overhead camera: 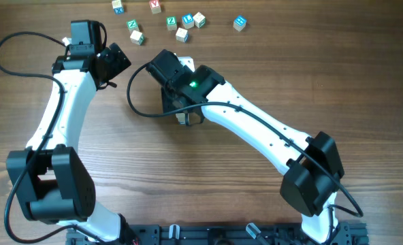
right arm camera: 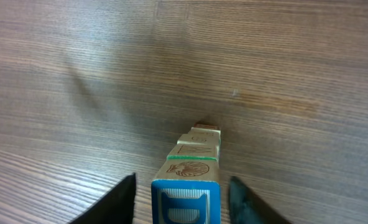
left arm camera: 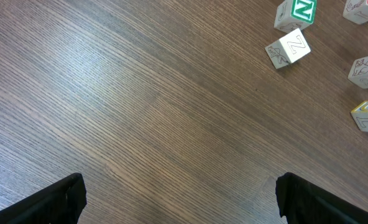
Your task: Form a tower
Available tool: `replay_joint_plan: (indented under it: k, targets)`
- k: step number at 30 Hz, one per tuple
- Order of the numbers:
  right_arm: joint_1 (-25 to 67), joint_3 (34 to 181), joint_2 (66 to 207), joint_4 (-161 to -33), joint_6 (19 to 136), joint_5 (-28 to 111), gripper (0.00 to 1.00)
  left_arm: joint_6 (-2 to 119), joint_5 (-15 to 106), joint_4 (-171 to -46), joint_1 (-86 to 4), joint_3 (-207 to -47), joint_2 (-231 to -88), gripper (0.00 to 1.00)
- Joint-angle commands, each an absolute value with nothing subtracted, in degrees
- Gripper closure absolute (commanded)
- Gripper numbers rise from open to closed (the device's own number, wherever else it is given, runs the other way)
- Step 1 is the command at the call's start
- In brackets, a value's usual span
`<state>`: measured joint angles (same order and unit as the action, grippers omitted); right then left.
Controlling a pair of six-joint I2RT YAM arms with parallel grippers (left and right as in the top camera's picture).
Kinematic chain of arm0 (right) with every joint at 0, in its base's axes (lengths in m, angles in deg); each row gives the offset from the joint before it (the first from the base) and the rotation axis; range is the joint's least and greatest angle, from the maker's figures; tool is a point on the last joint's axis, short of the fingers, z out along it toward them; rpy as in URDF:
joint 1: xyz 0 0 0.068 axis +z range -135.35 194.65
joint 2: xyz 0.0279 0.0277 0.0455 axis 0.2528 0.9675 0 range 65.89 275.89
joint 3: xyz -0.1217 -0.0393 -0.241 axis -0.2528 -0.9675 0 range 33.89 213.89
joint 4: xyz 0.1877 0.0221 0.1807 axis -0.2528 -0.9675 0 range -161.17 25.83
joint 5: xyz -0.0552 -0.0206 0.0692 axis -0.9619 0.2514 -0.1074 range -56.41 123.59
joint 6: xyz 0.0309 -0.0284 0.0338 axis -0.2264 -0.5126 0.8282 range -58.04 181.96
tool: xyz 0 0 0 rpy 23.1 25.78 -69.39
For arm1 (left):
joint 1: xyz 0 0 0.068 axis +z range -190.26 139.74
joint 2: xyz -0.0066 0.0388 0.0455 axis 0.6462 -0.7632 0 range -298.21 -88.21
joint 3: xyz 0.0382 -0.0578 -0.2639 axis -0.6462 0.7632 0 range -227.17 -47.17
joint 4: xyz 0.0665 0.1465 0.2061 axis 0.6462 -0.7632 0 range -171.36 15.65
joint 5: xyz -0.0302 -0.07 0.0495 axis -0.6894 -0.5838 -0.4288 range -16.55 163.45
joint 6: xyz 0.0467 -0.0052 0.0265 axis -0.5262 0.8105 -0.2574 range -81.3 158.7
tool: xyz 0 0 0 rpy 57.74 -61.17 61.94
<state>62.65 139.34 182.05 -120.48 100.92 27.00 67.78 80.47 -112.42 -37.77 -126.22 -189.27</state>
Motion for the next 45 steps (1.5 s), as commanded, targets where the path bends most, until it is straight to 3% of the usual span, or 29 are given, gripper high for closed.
replay_joint_plan:
  k: [1, 5, 17, 30, 45]
  targets:
    - [62.6, 139.1, 183.0, -119.0, 100.5, 22.3, 0.35, 68.1, 80.8, -112.3, -37.6, -127.0, -189.6, 0.0]
    - [60.3, 139.1, 183.0, -112.6, 100.5, 15.9, 0.21, 68.1, 80.8, -112.3, -37.6, -127.0, -189.6, 0.0]
    - [48.4, 139.1, 183.0, -115.9, 99.3, 17.1, 0.0, 68.1, 80.8, -112.3, -37.6, -127.0, -189.6, 0.0]
    - [45.5, 139.1, 183.0, -117.4, 99.4, 16.7, 0.0, 68.1, 80.8, -112.3, -37.6, -127.0, -189.6, 0.0]
    - [41.8, 139.1, 183.2, -109.9, 99.4, 2.9, 0.0, 68.1, 80.8, -112.3, -37.6, -127.0, -189.6, 0.0]
